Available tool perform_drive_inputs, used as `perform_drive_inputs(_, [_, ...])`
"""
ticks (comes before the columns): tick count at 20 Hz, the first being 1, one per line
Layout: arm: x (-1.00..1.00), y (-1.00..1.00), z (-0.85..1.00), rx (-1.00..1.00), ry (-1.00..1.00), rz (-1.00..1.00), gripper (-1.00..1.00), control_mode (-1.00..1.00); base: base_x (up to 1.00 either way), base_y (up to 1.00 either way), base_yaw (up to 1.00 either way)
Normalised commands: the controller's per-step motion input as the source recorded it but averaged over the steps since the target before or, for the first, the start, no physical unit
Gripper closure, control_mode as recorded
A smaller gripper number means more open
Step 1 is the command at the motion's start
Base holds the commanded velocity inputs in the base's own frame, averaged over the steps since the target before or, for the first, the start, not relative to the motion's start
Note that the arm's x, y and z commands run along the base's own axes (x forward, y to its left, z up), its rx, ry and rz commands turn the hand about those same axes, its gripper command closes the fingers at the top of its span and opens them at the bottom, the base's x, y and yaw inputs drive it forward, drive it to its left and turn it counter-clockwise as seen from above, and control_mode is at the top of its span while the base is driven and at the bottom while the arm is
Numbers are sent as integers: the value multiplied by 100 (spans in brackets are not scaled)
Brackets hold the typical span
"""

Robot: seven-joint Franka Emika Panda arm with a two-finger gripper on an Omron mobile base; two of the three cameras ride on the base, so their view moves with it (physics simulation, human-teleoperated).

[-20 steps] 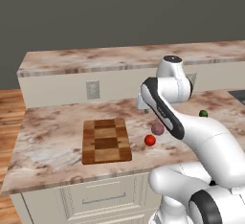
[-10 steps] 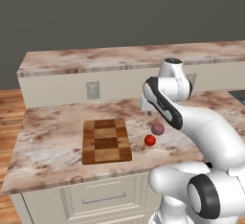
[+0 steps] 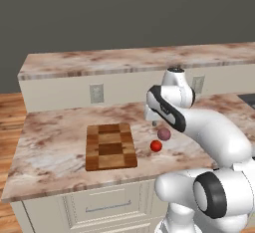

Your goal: Place the avocado, onion, tomato, and bell pepper on the cutting board.

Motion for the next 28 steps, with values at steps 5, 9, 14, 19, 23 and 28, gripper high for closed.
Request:
perform_drive_inputs(5, [11,0,-22,0,4,0,-100,-100,0,0,0])
perform_drive_inputs(9, [12,0,-22,0,3,0,-100,-100,0,0,0])
perform_drive_inputs(14, [3,0,-26,0,3,0,-100,-100,0,0,0])
perform_drive_inputs(19, [12,0,-27,0,5,0,-100,-100,0,0,0])
perform_drive_inputs(23, [16,0,-30,0,7,0,-100,-100,0,0,0])
perform_drive_inputs(28, [12,0,-32,0,7,0,-100,-100,0,0,0])
